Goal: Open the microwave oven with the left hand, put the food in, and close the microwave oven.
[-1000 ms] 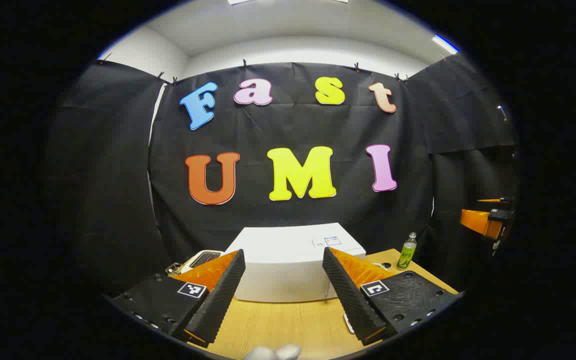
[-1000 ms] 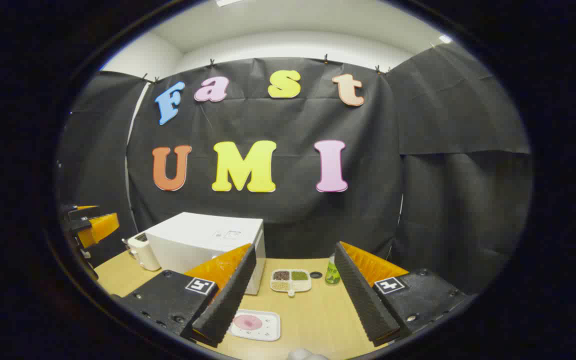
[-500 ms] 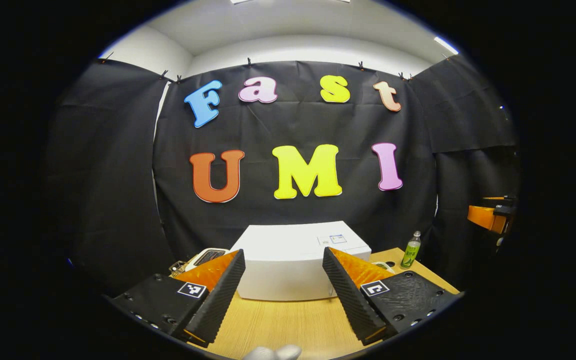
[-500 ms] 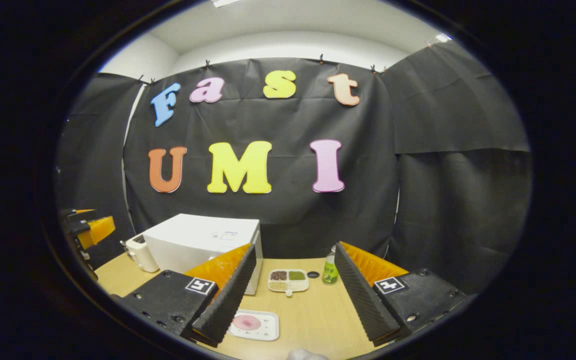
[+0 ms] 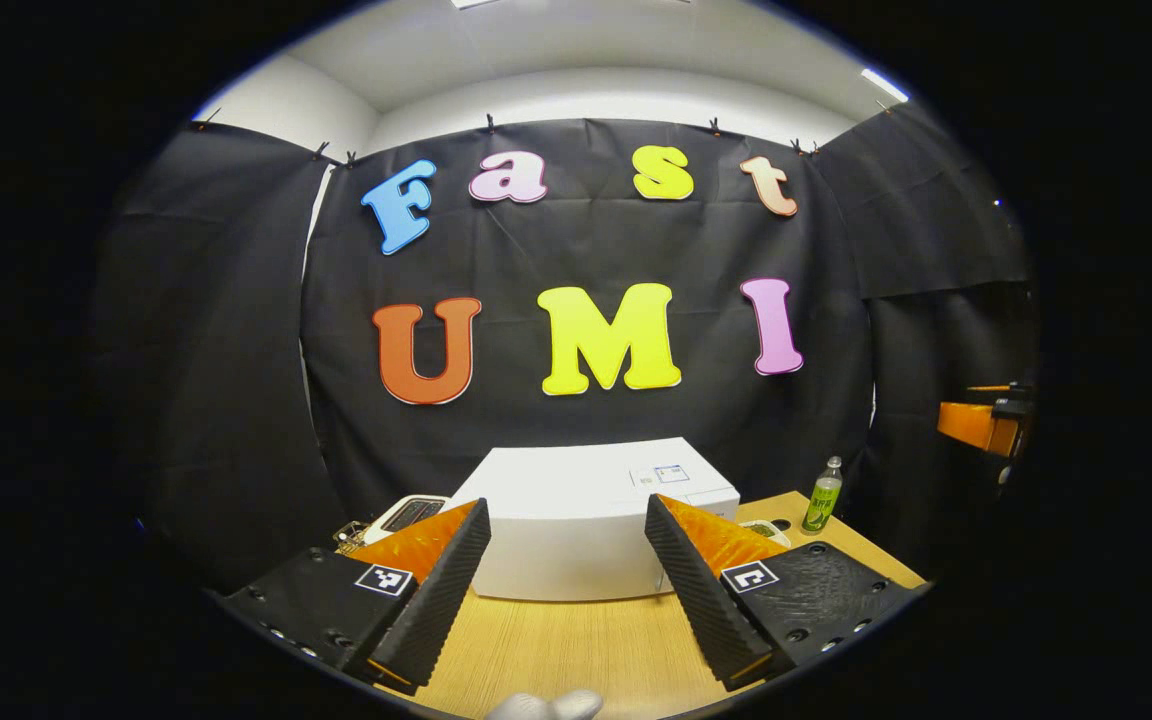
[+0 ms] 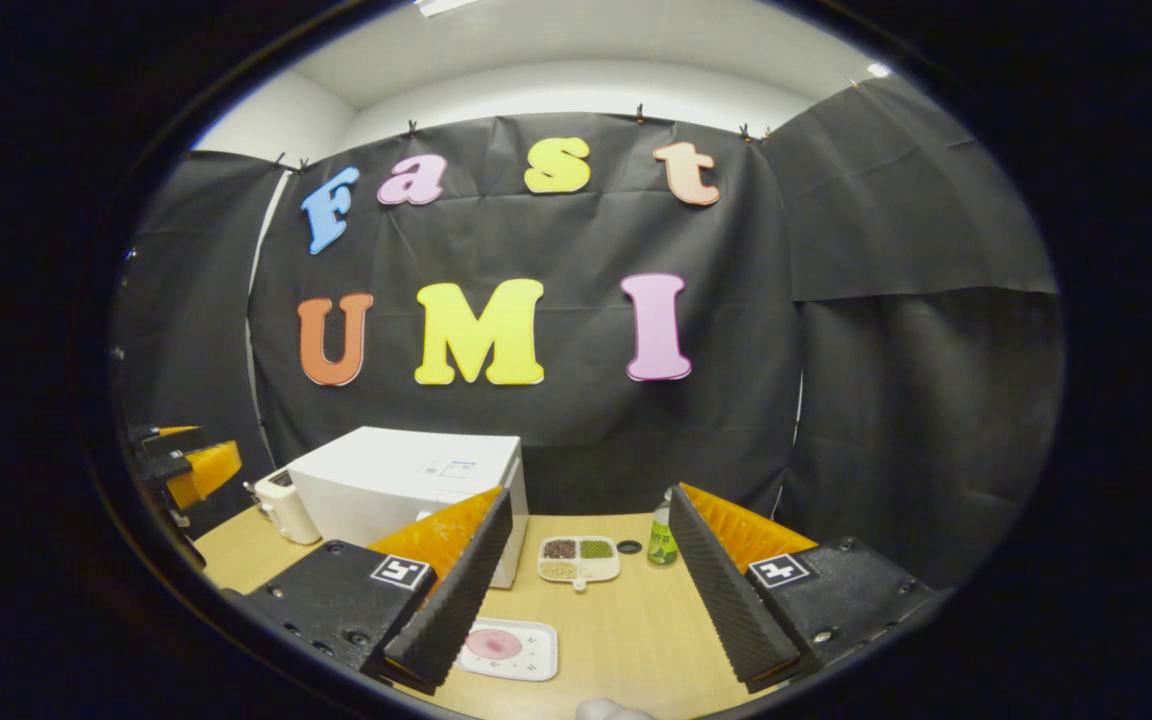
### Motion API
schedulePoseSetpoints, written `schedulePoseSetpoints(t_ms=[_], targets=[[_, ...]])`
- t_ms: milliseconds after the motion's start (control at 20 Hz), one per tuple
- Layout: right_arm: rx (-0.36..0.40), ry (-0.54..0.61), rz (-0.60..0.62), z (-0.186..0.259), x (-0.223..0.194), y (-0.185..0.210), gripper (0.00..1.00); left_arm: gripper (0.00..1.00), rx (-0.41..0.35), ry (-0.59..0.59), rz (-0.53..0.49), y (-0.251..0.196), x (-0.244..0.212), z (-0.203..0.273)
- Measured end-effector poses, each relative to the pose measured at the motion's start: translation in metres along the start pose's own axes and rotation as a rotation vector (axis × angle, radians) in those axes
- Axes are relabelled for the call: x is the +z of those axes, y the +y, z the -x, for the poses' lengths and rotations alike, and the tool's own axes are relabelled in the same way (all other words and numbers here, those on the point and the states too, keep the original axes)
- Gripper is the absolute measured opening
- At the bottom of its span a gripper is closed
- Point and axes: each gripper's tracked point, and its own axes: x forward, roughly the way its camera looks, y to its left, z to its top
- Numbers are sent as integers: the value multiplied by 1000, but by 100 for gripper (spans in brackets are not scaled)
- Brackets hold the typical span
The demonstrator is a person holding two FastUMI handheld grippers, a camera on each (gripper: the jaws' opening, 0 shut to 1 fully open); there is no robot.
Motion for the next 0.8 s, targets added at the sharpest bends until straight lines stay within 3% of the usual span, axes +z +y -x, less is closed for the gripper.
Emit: schedulePoseSetpoints(t_ms=[150, 200, 350, 400, 800], targets=[[-4, 11, 5, -2, -1, -10, 100, 96, -26, 0, 10, -22, -21, -15], [-5, 14, 11, -3, -1, -14, 92, 96, -36, -1, 16, -30, -28, -22], [-1, 30, 22, -3, -2, -21, 92, 96, -78, 9, 30, -61, -59, -50], [-2, 35, 26, -2, -2, -24, 100, 96, -89, 15, 36, -70, -70, -58], [-28, 75, 62, 4, -9, -42, 100, 96, -114, 96, 39, -125, -155, -149]])
